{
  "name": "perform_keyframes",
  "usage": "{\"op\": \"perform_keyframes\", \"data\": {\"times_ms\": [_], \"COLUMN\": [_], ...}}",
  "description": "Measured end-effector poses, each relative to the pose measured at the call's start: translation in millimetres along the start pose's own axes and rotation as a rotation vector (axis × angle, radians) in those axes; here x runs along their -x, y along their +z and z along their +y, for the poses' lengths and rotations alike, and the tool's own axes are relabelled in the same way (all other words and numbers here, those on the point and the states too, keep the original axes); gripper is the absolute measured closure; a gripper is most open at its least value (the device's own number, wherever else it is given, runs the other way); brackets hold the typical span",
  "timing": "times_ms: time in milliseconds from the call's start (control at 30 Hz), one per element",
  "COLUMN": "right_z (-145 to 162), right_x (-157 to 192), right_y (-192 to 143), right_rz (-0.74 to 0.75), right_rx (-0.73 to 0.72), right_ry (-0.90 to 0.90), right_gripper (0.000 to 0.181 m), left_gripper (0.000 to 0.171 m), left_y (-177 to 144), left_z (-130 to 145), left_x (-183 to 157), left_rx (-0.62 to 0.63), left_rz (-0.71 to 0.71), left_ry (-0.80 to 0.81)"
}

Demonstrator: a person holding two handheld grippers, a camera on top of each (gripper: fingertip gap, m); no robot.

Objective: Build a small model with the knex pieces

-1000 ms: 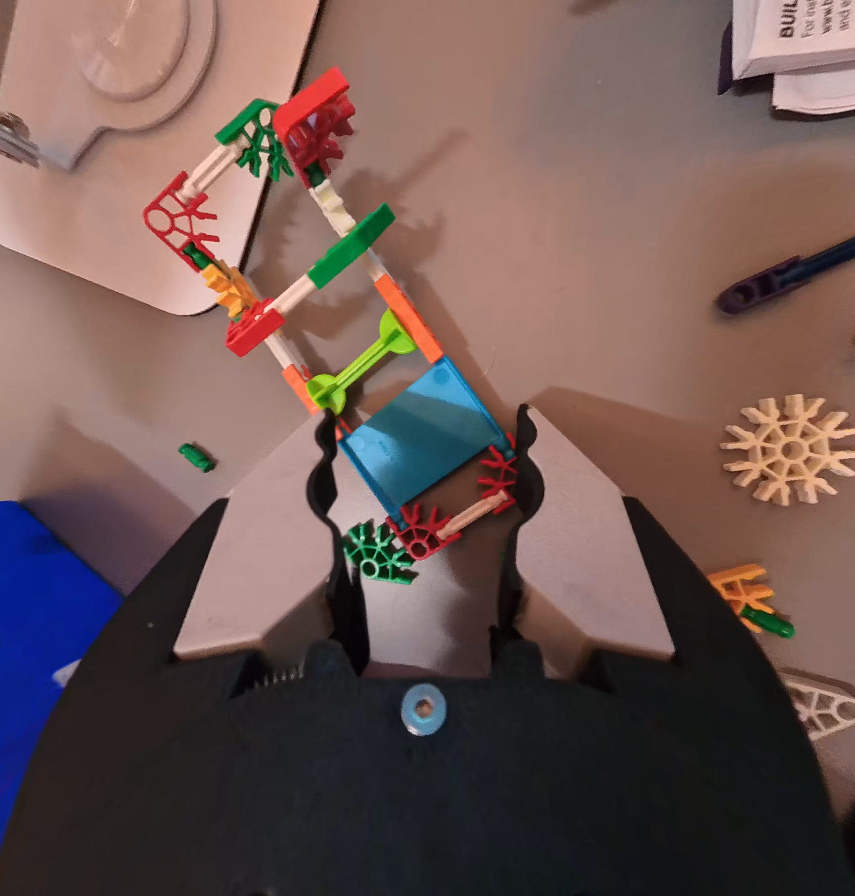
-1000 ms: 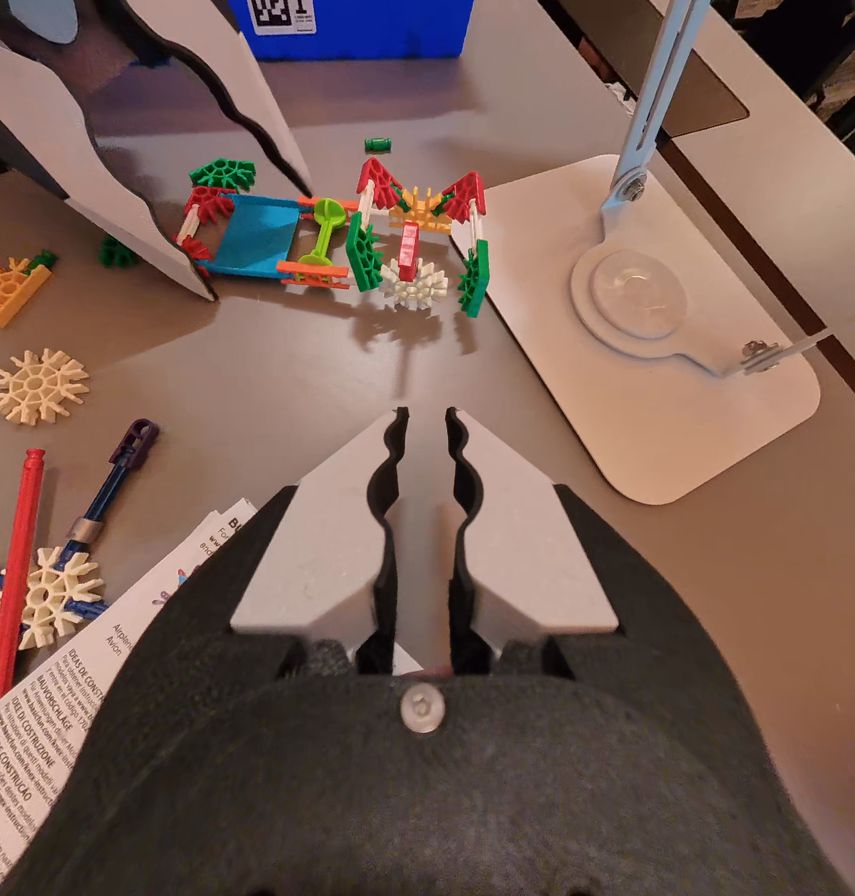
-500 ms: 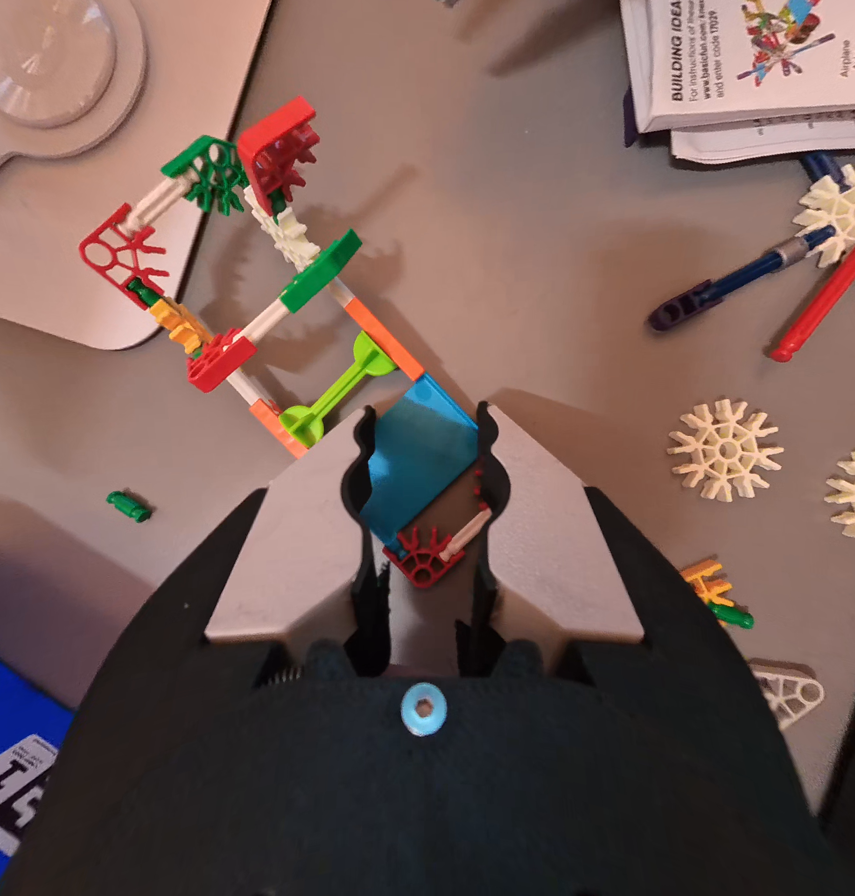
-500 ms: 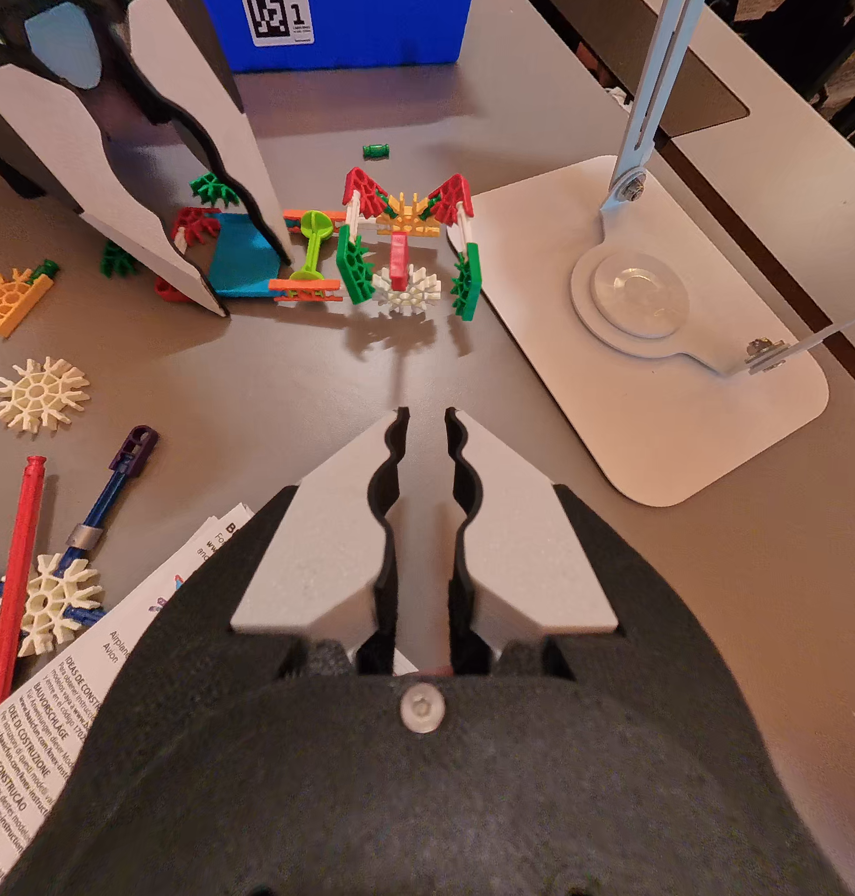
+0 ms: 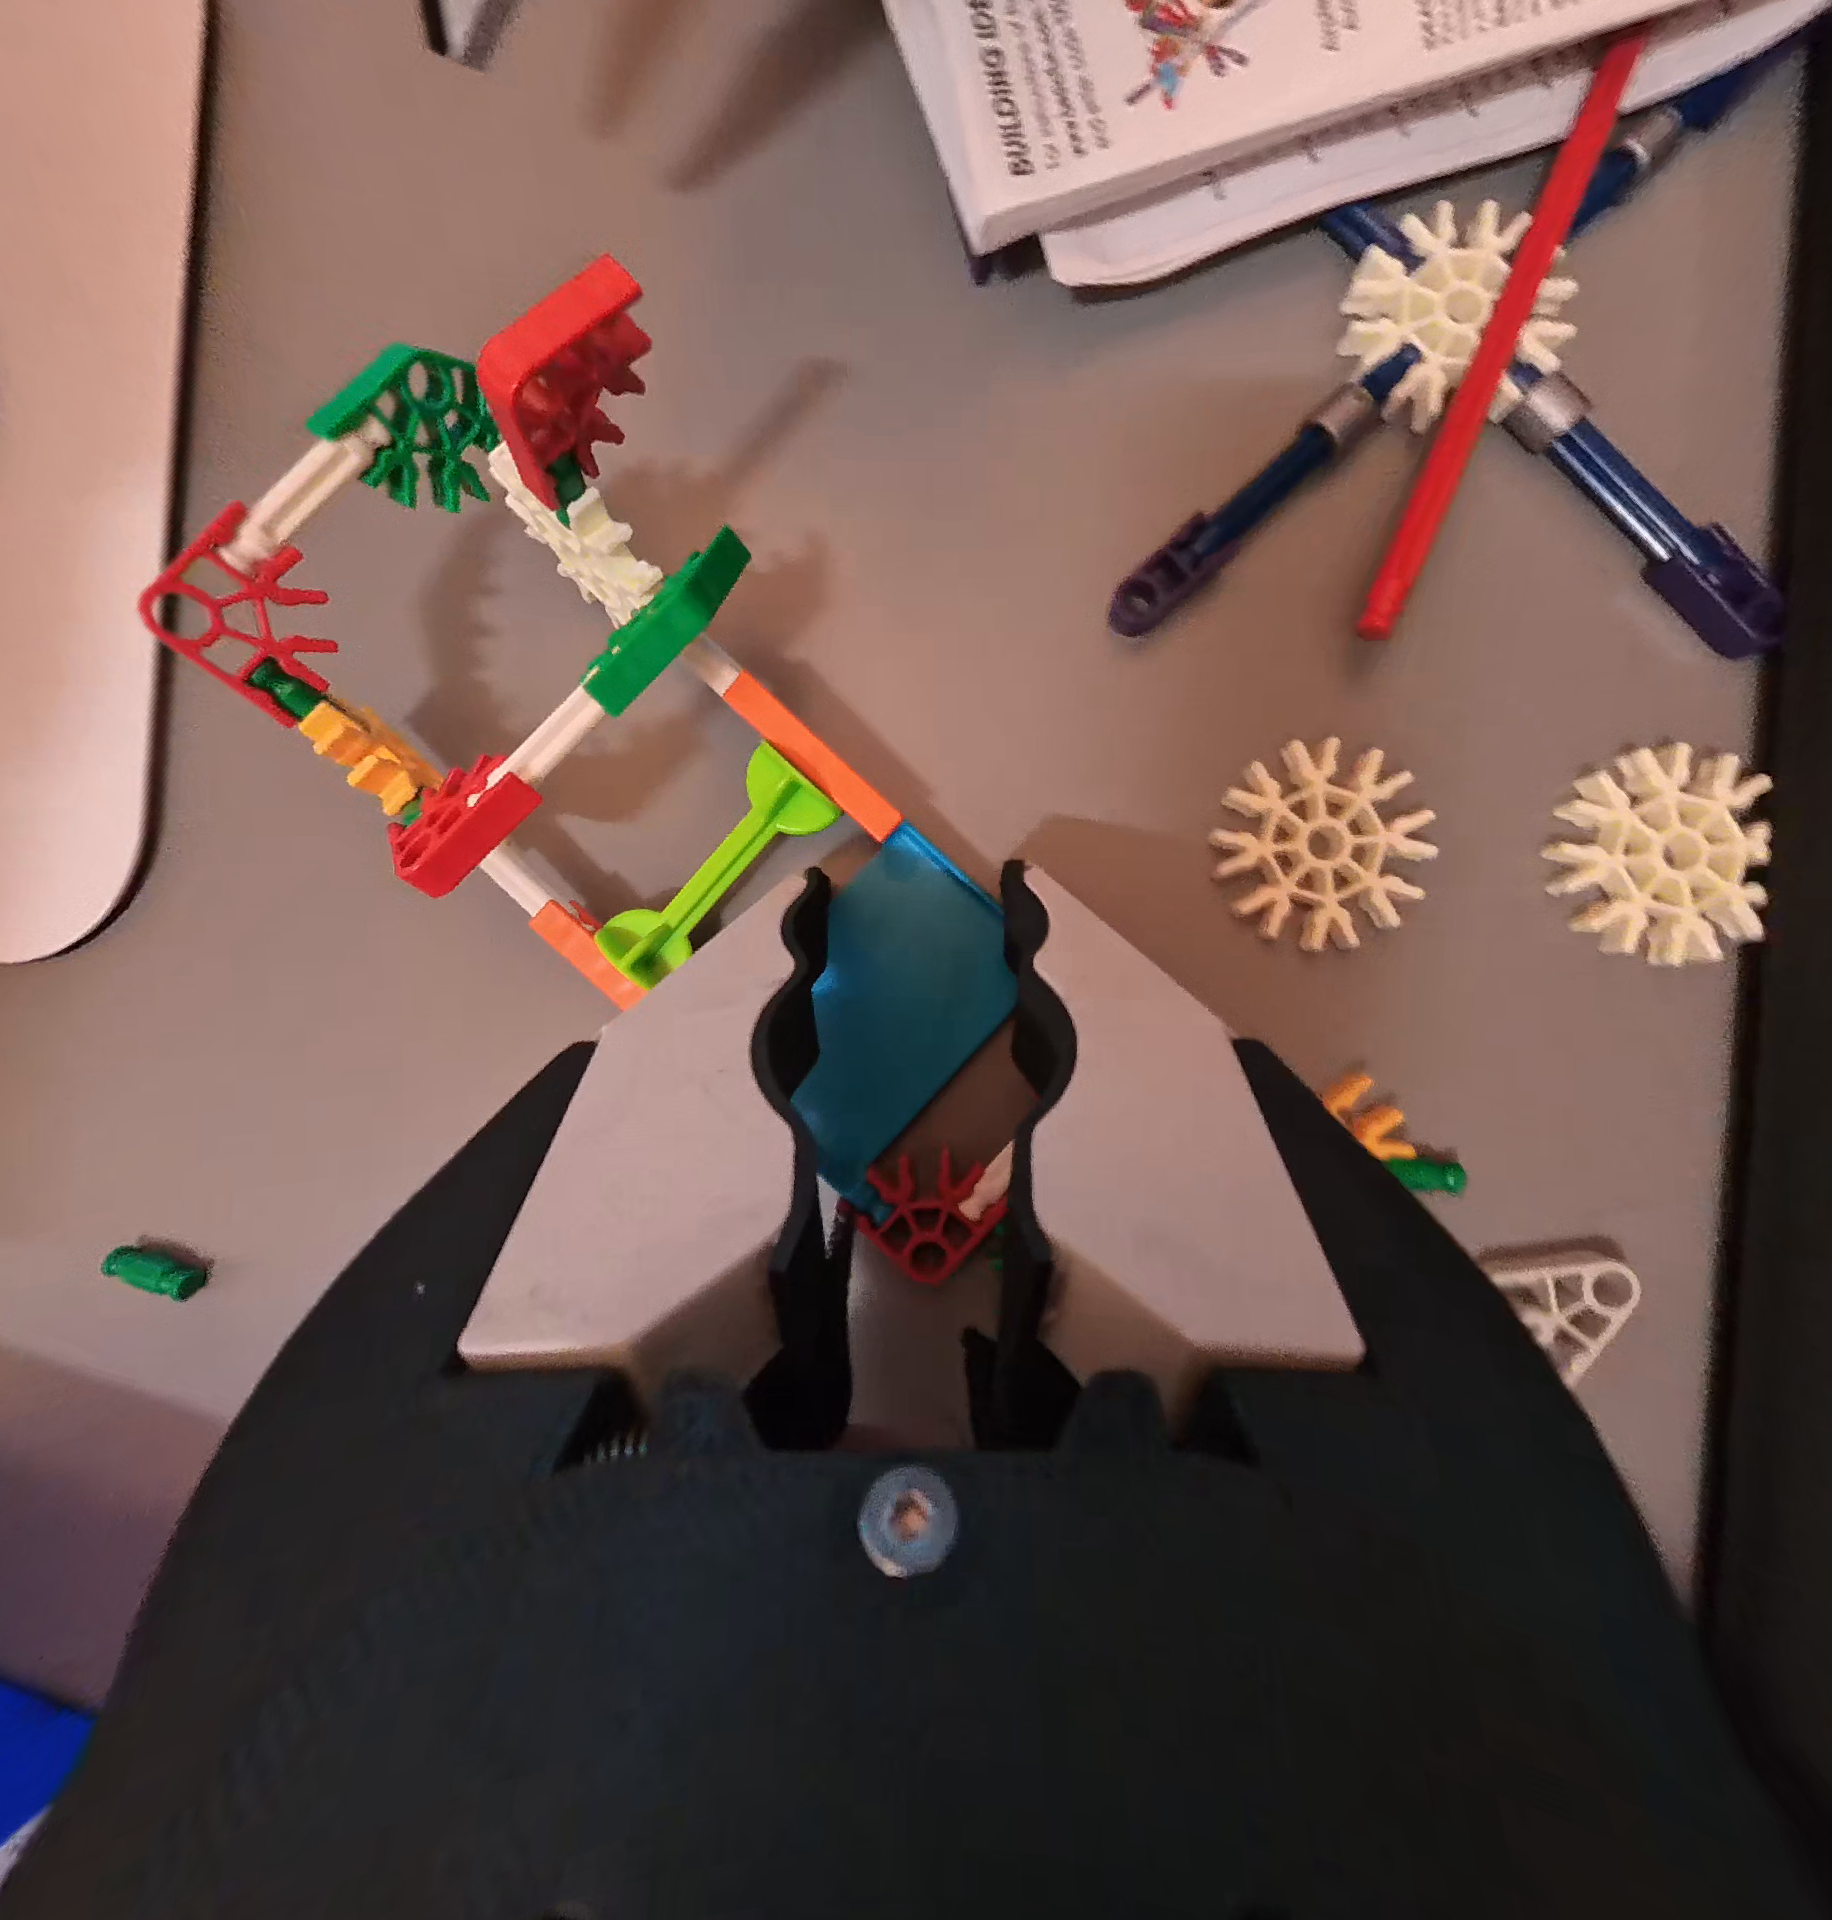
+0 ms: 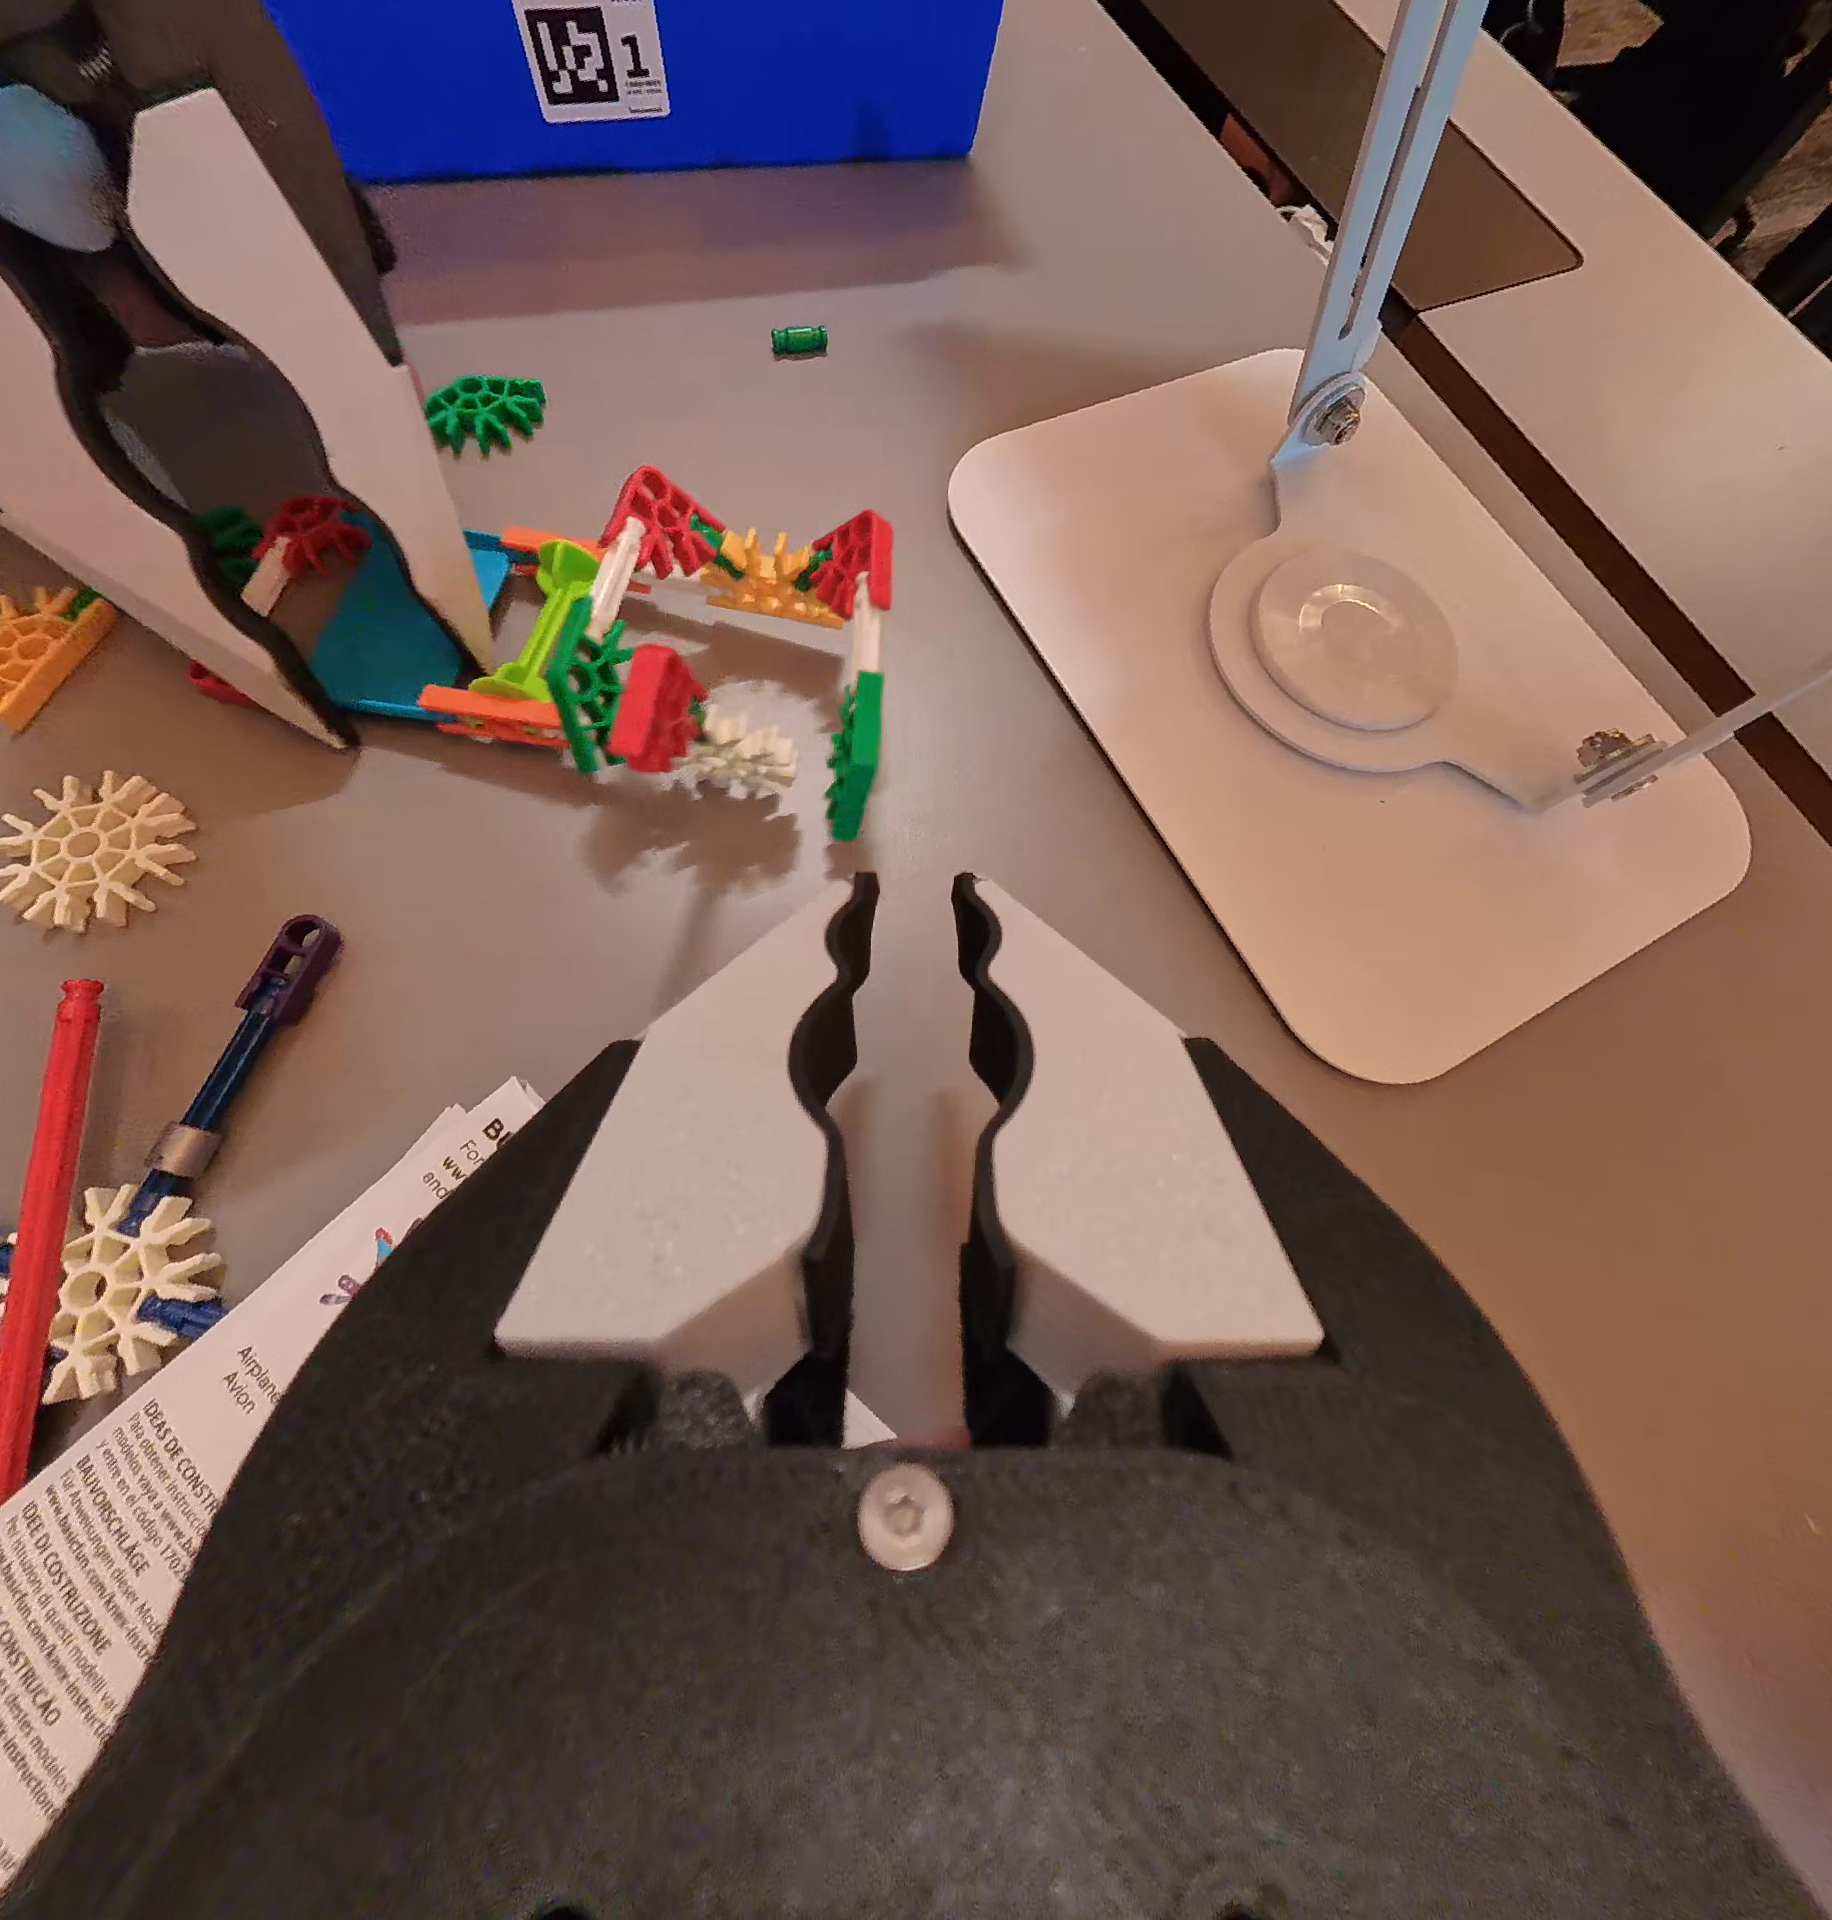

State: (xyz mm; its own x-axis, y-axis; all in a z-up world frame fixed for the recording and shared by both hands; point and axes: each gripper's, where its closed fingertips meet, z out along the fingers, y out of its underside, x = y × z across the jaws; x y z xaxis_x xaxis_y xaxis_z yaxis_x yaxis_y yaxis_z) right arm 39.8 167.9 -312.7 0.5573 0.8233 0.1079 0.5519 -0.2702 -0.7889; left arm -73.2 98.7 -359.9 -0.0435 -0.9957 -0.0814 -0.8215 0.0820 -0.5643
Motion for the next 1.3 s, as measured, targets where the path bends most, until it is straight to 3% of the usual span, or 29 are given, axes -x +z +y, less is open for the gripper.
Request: {"op": "perform_keyframes", "data": {"times_ms": [200, 400, 533, 867, 1300], "right_z": [-1, -1, 0, 3, -2], "right_x": [0, -1, 0, 1, 1], "right_y": [-1, -2, -1, 2, -1], "right_rz": [-0.001, -0.005, -0.007, -0.018, -0.010], "right_rx": [-0.004, -0.006, -0.004, 0.005, -0.017], "right_ry": [-0.001, 0.004, 0.005, 0.005, 0.000], "right_gripper": [0.167, 0.167, 0.168, 0.168, 0.168], "left_gripper": [0.127, 0.101, 0.095, 0.102, 0.100], "left_y": [-11, -21, -16, -2, 6], "left_z": [14, 18, 22, 10, -3], "left_x": [8, 22, 28, 29, 29], "left_rx": [0.075, 0.106, 0.131, 0.069, 0.002], "left_rz": [-0.068, -0.145, -0.162, -0.114, -0.109], "left_ry": [0.022, -0.065, -0.129, -0.237, -0.176]}}
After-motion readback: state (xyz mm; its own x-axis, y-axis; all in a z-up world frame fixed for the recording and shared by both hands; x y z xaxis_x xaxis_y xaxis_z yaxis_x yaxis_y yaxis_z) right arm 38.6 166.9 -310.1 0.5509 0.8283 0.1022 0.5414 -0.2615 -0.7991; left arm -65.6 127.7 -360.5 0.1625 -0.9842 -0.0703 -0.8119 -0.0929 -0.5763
